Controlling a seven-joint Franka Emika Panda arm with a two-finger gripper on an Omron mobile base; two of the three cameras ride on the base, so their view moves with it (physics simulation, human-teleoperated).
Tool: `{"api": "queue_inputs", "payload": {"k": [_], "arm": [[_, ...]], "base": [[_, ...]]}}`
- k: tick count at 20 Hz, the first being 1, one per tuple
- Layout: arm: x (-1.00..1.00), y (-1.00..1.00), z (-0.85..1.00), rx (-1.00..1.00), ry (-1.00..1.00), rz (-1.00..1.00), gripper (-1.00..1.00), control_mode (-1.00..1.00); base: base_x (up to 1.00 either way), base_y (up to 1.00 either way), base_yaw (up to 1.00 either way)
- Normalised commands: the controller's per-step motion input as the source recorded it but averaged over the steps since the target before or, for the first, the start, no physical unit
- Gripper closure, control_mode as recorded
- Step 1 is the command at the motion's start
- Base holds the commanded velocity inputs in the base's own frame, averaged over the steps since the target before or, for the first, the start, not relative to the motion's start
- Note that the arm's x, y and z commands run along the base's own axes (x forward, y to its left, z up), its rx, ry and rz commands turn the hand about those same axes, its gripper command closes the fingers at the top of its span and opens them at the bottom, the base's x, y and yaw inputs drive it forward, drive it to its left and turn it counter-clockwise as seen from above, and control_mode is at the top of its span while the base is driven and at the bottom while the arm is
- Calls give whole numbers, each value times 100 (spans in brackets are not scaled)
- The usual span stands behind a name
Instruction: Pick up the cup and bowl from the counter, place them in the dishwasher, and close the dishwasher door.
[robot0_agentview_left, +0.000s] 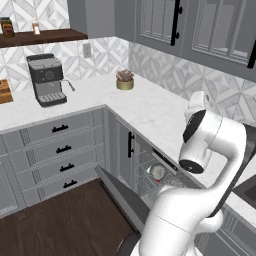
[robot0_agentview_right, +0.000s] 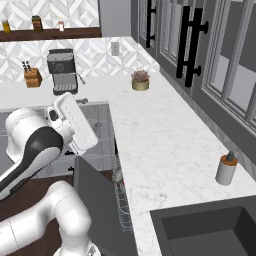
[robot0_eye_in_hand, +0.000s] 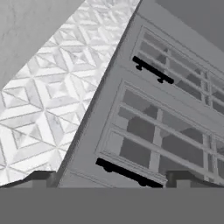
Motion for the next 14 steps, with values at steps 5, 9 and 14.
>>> {"api": "queue_inputs", "payload": {"k": [5,9,14], "arm": [[-18,54,33,-80,21,0,-100,-100],[-58,93,-16,50,-7,2,-100,-100],[0,72,-15,98,9,23,-100,-100]], "base": [[0,0,0],[0,0,0],[0,0,0]]}}
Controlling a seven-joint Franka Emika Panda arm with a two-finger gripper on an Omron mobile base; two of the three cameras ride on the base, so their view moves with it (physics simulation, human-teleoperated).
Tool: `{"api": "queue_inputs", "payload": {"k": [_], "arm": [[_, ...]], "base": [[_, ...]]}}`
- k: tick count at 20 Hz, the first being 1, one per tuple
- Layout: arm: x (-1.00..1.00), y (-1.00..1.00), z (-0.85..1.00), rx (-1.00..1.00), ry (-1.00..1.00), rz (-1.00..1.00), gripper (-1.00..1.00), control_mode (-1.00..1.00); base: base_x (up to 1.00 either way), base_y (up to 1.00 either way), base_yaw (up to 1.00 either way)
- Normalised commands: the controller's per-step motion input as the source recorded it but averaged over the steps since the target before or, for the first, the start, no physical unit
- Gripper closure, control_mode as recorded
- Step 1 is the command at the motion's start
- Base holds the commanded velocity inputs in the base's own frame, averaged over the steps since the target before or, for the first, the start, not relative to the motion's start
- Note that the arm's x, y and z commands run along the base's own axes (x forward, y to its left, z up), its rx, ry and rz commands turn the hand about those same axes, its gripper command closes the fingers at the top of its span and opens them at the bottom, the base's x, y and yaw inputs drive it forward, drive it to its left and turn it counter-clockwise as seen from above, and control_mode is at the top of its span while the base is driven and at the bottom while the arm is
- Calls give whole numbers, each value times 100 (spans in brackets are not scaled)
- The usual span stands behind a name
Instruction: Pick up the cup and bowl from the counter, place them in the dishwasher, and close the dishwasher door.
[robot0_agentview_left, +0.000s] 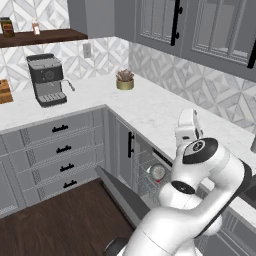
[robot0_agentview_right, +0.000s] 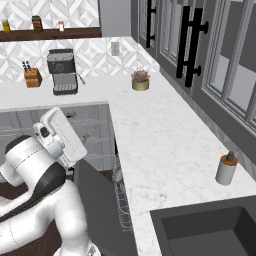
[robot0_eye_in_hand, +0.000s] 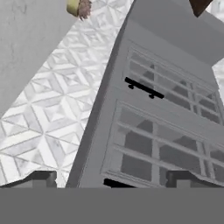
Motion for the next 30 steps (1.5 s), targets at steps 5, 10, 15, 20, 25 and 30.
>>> {"api": "queue_inputs", "payload": {"k": [5,10,15,20,25,30], "arm": [[0,71,-25,100,1,22,-100,-100],[-7,66,-44,97,-2,26,-100,-100],[-7,90,-14,70,-5,25,-100,-100],[-11,100,8,46,-1,17,-100,-100],[-39,100,8,41,-5,9,-100,-100],[-62,100,34,24,4,2,-100,-100]], "base": [[0,0,0],[0,0,0],[0,0,0],[0,0,0],[0,0,0],[0,0,0]]}}
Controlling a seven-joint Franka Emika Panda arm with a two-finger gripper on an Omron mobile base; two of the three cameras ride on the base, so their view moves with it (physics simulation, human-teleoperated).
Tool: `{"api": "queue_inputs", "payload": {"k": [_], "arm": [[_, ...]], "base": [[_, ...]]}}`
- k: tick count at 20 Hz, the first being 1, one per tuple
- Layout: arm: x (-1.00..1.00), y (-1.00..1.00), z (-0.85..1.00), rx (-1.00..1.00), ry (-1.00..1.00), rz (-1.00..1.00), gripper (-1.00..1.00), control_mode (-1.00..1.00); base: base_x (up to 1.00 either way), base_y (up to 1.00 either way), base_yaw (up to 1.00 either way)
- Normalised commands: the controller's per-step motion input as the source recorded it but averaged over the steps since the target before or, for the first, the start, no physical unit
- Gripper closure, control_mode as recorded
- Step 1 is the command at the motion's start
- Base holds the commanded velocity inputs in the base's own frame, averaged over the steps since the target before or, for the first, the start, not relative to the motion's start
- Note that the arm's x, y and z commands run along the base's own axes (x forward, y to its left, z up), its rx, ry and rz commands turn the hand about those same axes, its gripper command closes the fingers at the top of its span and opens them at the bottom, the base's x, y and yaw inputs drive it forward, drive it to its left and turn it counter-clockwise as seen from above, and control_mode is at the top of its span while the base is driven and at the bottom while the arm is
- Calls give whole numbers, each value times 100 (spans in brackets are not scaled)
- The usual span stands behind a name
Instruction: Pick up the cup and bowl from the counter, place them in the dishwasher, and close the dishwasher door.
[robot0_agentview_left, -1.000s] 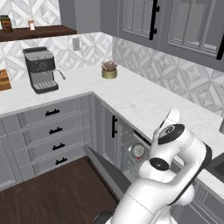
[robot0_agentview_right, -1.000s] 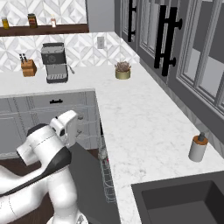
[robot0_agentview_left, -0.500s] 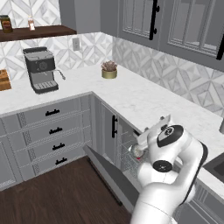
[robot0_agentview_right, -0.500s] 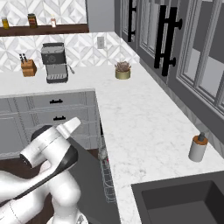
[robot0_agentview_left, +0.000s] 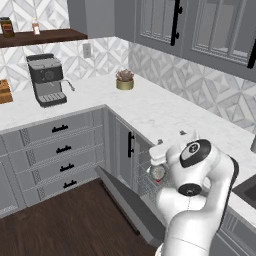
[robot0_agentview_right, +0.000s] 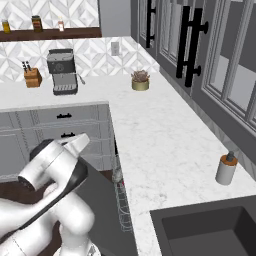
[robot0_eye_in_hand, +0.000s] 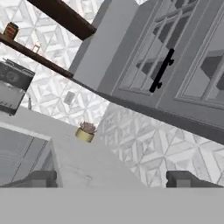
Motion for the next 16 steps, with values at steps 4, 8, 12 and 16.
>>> {"api": "queue_inputs", "payload": {"k": [4,8,12,16], "arm": [[-2,86,31,67,66,30,-100,-100],[0,65,18,78,71,39,-100,-100],[4,41,7,86,73,48,-100,-100],[6,38,4,88,72,48,-100,-100]], "base": [[0,0,0],[0,0,0],[0,0,0],[0,0,0]]}}
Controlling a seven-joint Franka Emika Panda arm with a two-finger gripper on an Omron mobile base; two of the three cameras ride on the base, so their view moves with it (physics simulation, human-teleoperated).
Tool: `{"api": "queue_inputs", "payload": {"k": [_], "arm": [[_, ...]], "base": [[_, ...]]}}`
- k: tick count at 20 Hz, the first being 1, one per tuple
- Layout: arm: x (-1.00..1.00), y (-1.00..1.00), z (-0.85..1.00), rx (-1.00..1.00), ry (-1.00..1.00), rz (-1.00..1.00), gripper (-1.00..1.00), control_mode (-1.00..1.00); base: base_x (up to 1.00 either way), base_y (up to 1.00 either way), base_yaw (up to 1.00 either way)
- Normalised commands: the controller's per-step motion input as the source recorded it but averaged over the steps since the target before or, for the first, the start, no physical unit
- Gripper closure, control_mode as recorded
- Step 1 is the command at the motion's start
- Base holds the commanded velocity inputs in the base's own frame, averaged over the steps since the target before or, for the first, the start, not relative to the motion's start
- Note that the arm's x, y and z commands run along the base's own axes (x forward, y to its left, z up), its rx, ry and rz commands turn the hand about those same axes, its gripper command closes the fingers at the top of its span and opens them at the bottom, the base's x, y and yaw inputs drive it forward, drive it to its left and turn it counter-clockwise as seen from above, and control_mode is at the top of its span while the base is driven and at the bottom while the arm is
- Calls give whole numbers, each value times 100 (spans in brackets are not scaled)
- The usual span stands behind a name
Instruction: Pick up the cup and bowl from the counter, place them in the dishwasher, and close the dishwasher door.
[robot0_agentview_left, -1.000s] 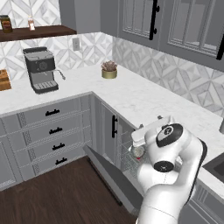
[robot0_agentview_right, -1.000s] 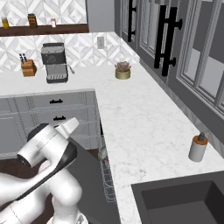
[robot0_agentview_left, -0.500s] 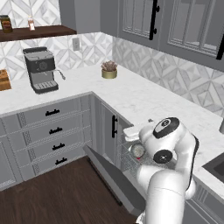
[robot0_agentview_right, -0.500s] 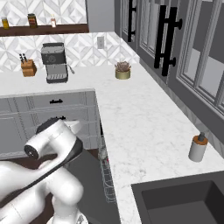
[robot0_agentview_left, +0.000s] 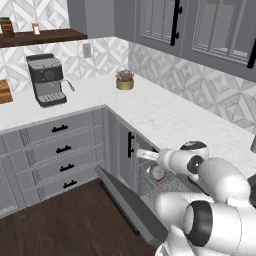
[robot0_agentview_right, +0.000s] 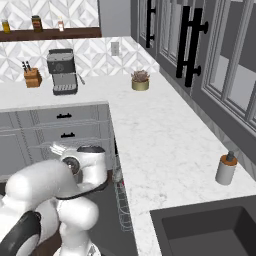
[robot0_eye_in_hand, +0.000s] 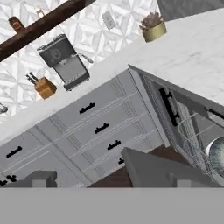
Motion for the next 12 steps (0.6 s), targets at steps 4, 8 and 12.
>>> {"api": "queue_inputs", "payload": {"k": [4,8,12], "arm": [[6,41,1,90,69,47,-100,-100],[5,50,0,96,56,40,-100,-100],[7,85,41,65,13,29,-100,-100]], "base": [[0,0,0],[0,0,0],[0,0,0]]}}
